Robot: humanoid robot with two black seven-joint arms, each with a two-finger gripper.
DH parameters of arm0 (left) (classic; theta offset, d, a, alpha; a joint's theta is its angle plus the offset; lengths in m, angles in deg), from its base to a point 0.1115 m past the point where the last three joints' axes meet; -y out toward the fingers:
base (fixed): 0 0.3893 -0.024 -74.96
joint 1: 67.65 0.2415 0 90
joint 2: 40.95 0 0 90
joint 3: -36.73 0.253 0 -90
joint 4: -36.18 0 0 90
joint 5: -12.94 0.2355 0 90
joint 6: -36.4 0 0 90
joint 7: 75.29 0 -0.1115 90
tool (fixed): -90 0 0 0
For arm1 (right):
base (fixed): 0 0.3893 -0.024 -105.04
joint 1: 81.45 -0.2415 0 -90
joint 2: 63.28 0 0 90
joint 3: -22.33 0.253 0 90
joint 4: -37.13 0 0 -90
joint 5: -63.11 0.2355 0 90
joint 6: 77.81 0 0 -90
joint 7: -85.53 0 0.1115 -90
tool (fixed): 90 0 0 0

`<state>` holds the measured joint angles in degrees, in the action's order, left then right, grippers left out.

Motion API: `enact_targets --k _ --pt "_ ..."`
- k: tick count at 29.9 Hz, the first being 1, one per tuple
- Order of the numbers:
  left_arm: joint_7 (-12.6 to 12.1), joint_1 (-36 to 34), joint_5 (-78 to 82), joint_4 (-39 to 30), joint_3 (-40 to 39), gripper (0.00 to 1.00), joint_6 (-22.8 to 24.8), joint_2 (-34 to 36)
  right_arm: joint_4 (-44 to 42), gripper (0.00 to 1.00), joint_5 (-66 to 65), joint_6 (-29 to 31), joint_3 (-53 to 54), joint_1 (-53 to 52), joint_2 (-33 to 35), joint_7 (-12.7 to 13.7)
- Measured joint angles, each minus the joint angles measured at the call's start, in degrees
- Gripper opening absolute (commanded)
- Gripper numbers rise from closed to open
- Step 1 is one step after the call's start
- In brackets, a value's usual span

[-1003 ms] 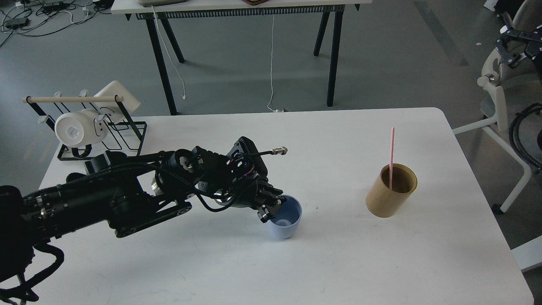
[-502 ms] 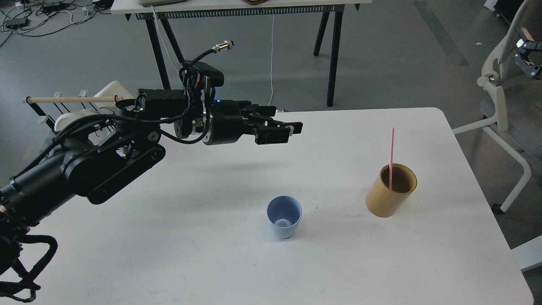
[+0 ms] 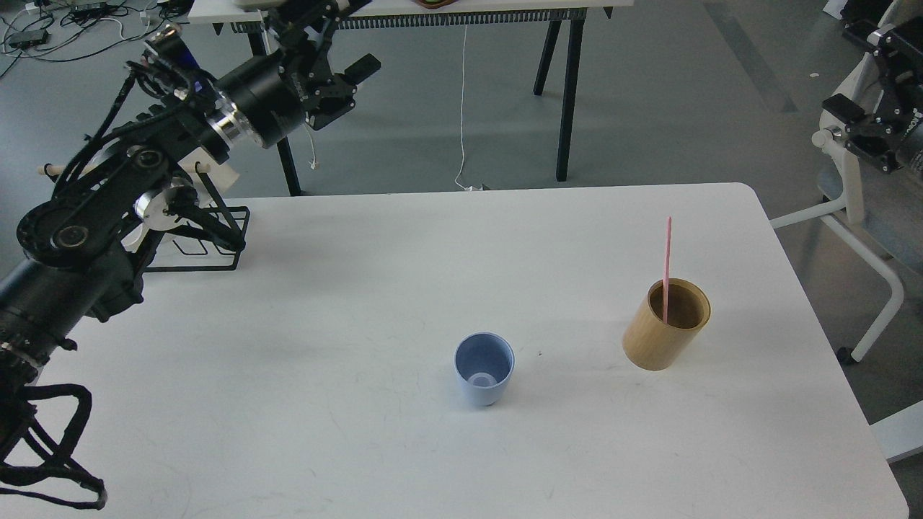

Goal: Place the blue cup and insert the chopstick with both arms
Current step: 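Release the blue cup and retract the left arm to rest, then grasp the pink straw in the tan cup with the right gripper and lift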

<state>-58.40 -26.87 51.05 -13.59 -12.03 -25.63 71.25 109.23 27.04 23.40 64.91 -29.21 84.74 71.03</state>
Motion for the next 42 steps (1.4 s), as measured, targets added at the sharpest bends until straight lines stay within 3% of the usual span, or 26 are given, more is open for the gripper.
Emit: enact_targets --k 6,15,20,24,31,42 --pt "-0.30 0.00 -23.37 8.51 -0.94 1.00 0.01 0.99 6.17 0.99 -19.24 -4.11 -2.25 1.08 -0.51 -0.46" --pt "-1.15 -0.36 -35.59 17.45 -1.22 1.00 0.02 0.53 10.04 0.89 -55.91 -17.59 -17.56 1.37 -1.80 -1.74" --pt "-1.18 -0.39 -37.23 17.70 -1.31 1.00 0.04 0.47 5.76 0.71 -60.37 -18.49 -21.70 1.38 -4.67 -1.09" --pt "-1.30 -0.51 -39.10 17.76 -1.24 1.00 0.04 0.49 2.38 0.63 -60.69 -18.44 -23.18 1.14 -6.59 -0.49" --pt "-1.34 -0.57 -39.50 17.78 -1.17 1.00 0.04 0.95 1.47 0.34 -60.84 -18.04 -25.68 0.38 -9.36 -0.08" --pt "-1.34 -0.57 -39.51 17.79 -1.24 1.00 0.04 1.09 -0.49 0.19 -60.89 -17.28 -26.39 -1.53 -10.65 0.62"
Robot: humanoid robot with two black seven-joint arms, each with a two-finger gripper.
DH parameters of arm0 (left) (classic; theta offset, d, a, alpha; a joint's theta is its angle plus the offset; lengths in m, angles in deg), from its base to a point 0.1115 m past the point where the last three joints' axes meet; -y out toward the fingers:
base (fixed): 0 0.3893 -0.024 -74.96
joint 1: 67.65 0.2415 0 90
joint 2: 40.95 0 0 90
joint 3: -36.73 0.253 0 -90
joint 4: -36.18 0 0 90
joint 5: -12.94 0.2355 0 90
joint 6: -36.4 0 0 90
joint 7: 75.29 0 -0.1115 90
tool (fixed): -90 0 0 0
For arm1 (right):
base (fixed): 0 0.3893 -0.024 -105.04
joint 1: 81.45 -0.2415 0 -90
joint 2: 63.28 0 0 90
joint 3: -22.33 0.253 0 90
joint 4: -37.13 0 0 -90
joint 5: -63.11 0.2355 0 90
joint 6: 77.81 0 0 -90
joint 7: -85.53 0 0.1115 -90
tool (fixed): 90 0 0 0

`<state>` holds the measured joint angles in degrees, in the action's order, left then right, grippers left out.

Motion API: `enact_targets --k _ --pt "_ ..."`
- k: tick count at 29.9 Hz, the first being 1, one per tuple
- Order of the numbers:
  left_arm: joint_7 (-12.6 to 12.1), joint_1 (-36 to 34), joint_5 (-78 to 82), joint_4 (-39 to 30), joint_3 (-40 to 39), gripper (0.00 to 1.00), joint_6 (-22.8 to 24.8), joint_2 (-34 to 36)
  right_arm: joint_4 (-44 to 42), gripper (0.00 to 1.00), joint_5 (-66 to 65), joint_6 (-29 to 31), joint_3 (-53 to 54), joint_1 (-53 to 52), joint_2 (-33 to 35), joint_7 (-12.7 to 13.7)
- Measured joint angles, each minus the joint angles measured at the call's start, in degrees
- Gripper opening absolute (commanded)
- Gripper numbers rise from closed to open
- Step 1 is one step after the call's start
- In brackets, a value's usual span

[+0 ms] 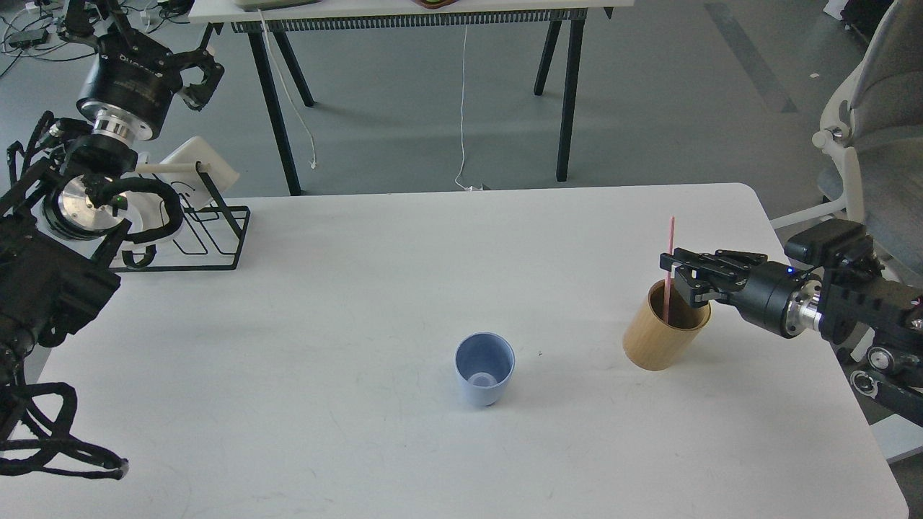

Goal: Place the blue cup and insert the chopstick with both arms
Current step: 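Grasp the pink straw in the tan cup with the right gripper and lift, then move the straw over the blue cup and lower it inside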

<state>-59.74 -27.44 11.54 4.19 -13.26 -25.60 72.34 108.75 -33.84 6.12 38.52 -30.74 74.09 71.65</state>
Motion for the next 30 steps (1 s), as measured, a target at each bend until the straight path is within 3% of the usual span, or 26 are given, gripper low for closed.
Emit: enact_targets --k 3,8,14,21,30 --pt "0.00 0.00 0.00 0.00 0.00 1.00 0.00 0.00 -0.45 0.08 0.05 0.01 0.00 -0.21 -0.45 0.00" --pt "0.04 0.00 0.08 0.04 0.10 1.00 0.00 0.21 -0.42 0.01 0.14 0.01 0.04 -0.33 -0.54 -0.07" --pt "0.08 0.05 0.09 0.27 0.11 1.00 0.00 0.31 2.77 0.01 0.35 0.01 0.13 -0.51 0.91 -0.43" --pt "0.09 0.20 0.09 0.34 0.07 1.00 0.00 0.43 9.98 0.01 0.67 0.01 0.50 -2.13 11.57 -0.57" --pt "0.16 0.21 -0.02 0.17 -0.02 1.00 -0.01 1.18 12.23 0.00 7.54 0.01 4.40 -15.37 14.97 -0.09"
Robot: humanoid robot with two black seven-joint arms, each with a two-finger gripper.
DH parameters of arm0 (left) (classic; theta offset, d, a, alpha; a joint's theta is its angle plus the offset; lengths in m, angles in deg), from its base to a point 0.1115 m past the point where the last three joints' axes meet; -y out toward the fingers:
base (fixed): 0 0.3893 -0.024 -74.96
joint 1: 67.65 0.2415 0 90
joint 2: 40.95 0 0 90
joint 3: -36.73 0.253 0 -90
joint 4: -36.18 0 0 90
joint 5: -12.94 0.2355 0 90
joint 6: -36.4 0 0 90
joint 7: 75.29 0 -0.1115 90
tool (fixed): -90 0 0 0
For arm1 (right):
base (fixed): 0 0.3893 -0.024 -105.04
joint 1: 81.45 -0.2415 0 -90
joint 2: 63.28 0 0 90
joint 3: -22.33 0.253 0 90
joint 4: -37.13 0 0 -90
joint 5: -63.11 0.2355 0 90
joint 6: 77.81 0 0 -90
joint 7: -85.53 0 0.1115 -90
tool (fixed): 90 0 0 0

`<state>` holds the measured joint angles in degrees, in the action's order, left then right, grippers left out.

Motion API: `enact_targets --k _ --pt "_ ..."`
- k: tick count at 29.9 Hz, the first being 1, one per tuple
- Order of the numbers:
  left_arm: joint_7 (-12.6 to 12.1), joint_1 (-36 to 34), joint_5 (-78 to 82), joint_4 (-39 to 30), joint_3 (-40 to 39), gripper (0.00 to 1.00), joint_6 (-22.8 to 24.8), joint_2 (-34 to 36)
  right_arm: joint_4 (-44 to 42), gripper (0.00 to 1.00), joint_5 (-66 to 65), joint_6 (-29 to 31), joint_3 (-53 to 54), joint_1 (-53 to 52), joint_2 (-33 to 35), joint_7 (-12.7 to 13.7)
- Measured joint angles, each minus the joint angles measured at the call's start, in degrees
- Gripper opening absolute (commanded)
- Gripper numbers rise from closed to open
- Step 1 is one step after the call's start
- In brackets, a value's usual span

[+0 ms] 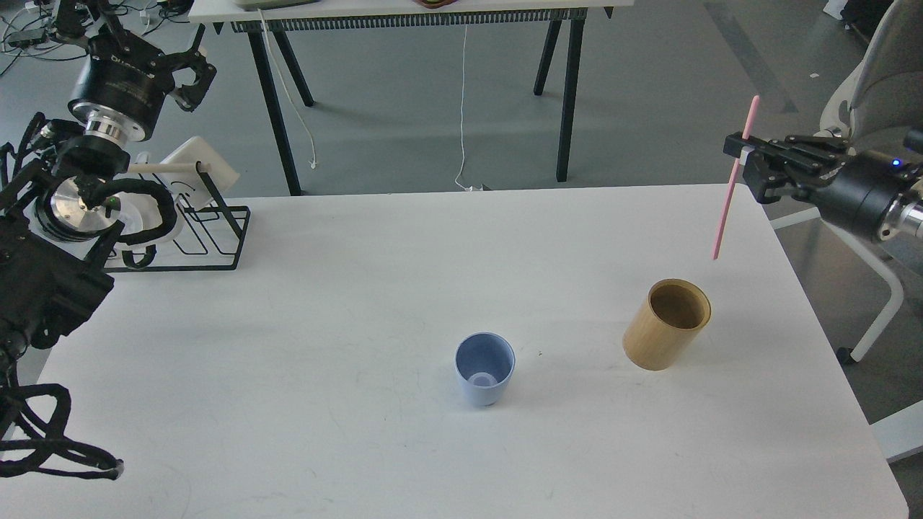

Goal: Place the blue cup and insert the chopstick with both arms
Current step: 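Move the straw over the blue cup and lower it inside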

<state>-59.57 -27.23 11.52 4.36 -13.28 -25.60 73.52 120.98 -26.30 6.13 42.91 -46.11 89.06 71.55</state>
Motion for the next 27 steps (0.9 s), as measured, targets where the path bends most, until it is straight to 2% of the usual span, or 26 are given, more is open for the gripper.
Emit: enact_targets --k 7,11,17,21,27 --pt "0.04 -0.07 -0.03 -0.01 0.00 1.00 0.00 0.75 4.34 0.01 6.12 -0.76 0.77 -1.12 -8.16 0.43" --pt "0.04 -0.09 0.00 -0.01 0.04 1.00 0.00 0.84 4.51 0.01 6.00 -0.15 -1.27 1.16 -16.26 0.65" --pt "-0.05 -0.10 0.02 -0.09 0.08 1.00 0.00 0.72 1.19 0.01 5.61 0.08 -8.51 1.36 -27.12 3.64" --pt "-0.05 -0.10 0.02 -0.17 0.03 1.00 0.00 0.73 0.01 0.01 5.49 0.08 -10.37 1.15 -29.69 3.94" --pt "0.13 -0.01 0.02 -0.18 0.00 1.00 0.00 0.99 -0.51 0.01 5.47 0.37 -10.82 1.89 -30.12 3.97"
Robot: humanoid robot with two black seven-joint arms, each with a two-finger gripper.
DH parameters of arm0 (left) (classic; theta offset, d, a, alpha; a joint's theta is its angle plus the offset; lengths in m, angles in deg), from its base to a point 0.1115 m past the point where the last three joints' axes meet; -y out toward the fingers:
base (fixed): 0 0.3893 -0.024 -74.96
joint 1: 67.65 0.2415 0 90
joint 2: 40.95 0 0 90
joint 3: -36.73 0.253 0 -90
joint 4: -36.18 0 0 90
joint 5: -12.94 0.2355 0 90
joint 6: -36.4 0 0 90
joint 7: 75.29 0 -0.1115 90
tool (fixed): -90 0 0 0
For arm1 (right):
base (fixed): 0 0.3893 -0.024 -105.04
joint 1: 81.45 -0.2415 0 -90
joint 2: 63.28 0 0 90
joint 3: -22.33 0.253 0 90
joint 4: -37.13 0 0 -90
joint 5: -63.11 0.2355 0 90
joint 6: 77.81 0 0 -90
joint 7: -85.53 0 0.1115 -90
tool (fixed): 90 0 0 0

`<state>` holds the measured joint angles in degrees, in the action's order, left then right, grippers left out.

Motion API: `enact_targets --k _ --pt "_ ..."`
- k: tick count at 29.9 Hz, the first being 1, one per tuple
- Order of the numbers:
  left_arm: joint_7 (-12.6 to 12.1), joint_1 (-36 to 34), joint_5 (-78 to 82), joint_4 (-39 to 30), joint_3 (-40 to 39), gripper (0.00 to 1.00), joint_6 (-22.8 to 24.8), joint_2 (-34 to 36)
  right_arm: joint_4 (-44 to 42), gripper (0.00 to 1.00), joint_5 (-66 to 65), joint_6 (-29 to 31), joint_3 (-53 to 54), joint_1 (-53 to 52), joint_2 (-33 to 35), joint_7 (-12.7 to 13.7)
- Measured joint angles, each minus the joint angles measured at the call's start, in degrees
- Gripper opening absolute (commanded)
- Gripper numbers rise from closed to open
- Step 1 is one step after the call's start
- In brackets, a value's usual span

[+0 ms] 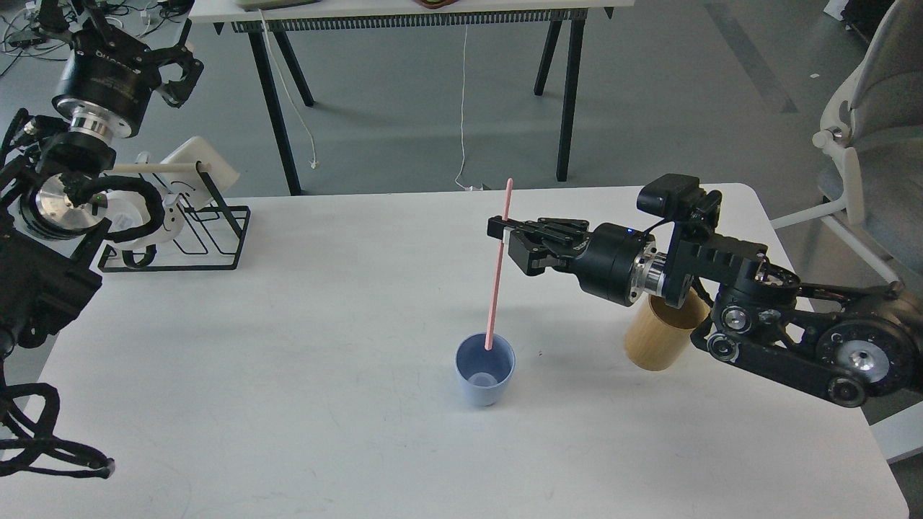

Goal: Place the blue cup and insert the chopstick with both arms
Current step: 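Move the straw over the blue cup and lower it inside, then release the straw and raise the right gripper away from the cup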

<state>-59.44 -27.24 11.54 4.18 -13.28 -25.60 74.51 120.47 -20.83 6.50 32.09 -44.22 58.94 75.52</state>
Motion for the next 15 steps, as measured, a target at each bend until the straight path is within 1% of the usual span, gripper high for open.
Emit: enact_targets --k 5,8,11,15 --pt "0.12 0.02 0.00 0.00 0.00 1.00 0.00 0.04 -0.86 0.04 0.00 0.08 -0.04 1.20 -0.78 0.00" --pt "0.14 0.08 0.00 0.02 0.00 1.00 0.00 0.14 -1.36 0.09 0.00 0.16 -0.09 1.56 -1.58 -0.01" --pt "0.14 0.11 -0.02 0.05 0.00 1.00 0.00 0.25 -1.64 0.12 0.00 0.29 -1.71 2.14 -1.92 -0.01" --pt "0.14 0.11 -0.02 0.08 0.00 1.00 0.00 0.49 -1.99 0.24 0.00 0.33 -3.60 2.43 -2.65 -0.01"
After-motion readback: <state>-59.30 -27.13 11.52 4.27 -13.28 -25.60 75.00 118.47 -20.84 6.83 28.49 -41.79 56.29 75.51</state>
